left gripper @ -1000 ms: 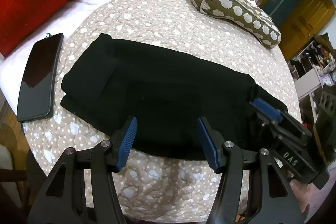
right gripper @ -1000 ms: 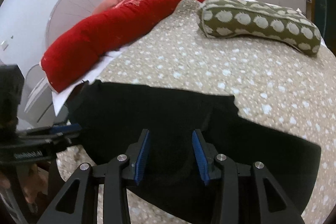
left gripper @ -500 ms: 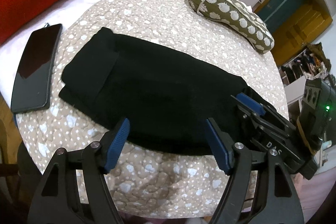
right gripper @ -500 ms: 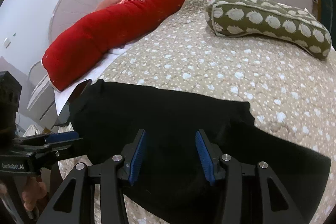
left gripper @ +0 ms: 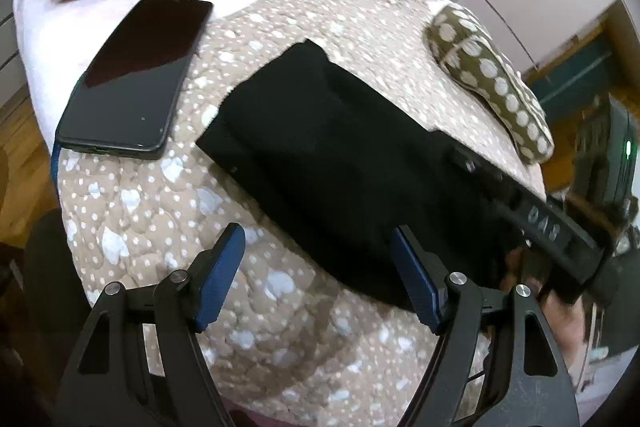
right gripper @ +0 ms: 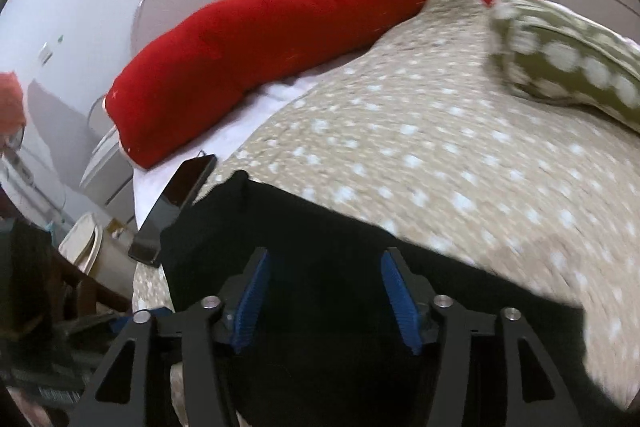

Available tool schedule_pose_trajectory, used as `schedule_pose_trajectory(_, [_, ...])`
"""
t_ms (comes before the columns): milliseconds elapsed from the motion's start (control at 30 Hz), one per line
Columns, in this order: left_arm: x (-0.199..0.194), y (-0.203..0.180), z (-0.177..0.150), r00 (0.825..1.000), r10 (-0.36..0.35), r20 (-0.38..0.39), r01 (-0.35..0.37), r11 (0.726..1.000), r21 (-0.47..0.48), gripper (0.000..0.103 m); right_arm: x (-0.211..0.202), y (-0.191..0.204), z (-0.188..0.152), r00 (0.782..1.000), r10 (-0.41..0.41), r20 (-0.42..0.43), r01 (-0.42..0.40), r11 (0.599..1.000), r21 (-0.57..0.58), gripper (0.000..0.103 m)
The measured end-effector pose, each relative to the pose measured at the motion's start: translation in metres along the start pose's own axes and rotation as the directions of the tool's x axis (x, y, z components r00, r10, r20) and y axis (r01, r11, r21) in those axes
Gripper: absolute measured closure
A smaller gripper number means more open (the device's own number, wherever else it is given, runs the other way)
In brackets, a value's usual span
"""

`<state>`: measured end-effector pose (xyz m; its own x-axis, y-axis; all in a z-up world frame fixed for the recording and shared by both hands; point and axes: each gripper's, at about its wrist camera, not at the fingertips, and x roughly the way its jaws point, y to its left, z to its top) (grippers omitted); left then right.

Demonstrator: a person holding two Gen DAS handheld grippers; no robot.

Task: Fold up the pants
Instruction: 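Grasp the folded pants edge with the right gripper and fold it over again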

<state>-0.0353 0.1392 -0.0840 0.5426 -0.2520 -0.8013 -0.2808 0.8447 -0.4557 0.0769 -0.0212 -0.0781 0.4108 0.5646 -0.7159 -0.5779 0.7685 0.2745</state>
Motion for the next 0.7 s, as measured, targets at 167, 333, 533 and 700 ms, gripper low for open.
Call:
schedule_pose_trajectory(167, [0.012, 0.000, 0.003, 0.999, 0.032, 0.020, -0.032, 0.999, -0.013, 0.025, 0.041, 0.026, 0.028, 0.997, 0.018, -0.080, -0.029, 0.990, -0.138, 0.043])
schedule_pose_trajectory(333, [0.021, -0.004, 0.006, 0.999, 0.003, 0.036, -0.002, 1.000, -0.006, 0.004, 0.084, 0.033, 0.036, 0.990, 0.025, -0.138, -0.053, 0.979, -0.199, 0.042])
schedule_pose_trajectory(533, [0.020, -0.001, 0.009, 0.995, -0.044, 0.085, 0.045, 0.999, -0.009, 0.017, 0.081, 0.004, 0.033, 0.978, 0.196, -0.064, -0.197, 0.980, -0.004, 0.078])
schedule_pose_trajectory(700, [0.007, -0.015, 0.020, 0.994, -0.053, 0.100, 0.045, 0.996, 0.075, 0.077, 0.040, 0.000, 0.029, 0.963, 0.262, 0.063, -0.265, 0.964, 0.035, 0.091])
